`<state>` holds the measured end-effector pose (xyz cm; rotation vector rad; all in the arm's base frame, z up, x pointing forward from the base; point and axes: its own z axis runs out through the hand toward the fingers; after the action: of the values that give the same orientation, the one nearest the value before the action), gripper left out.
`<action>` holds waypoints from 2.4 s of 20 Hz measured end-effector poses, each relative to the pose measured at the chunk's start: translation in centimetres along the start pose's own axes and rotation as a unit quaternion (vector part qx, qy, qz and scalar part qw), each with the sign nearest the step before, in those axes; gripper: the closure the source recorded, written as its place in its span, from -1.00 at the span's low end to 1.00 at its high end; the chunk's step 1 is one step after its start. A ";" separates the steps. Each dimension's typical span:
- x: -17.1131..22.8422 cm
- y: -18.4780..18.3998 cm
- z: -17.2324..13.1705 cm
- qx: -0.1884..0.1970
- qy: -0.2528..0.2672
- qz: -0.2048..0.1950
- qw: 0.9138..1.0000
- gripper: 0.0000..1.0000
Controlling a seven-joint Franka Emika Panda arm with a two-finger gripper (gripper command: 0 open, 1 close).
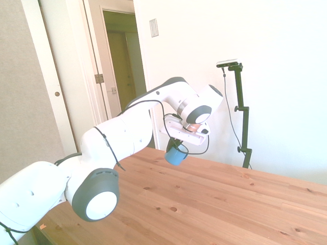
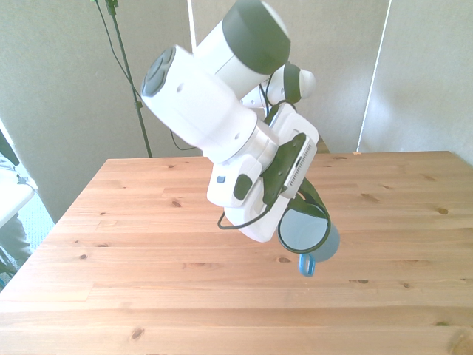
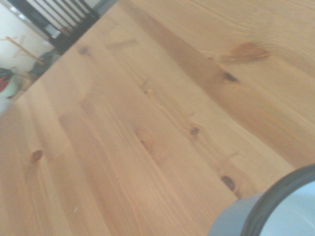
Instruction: Flip the mug upright
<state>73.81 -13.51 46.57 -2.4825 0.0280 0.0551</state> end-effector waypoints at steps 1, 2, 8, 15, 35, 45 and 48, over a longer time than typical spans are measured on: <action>0.2 -0.9 -0.1 -0.020 0.007 0.008 1.000 1.00; 0.4 -1.8 0.1 -0.041 0.013 0.016 0.999 1.00; 1.4 -5.5 1.0 -0.162 0.053 0.070 0.983 1.00; 1.5 -6.6 0.4 -0.286 0.101 0.148 0.941 1.00; 1.9 -9.3 4.4 -0.382 0.124 0.224 0.888 1.00; 3.5 -3.9 8.6 -0.396 0.103 0.256 0.876 1.00; 4.4 -2.0 9.4 -0.399 0.117 0.254 0.873 1.00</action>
<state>77.94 -6.16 40.18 -3.2104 0.9400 -0.0200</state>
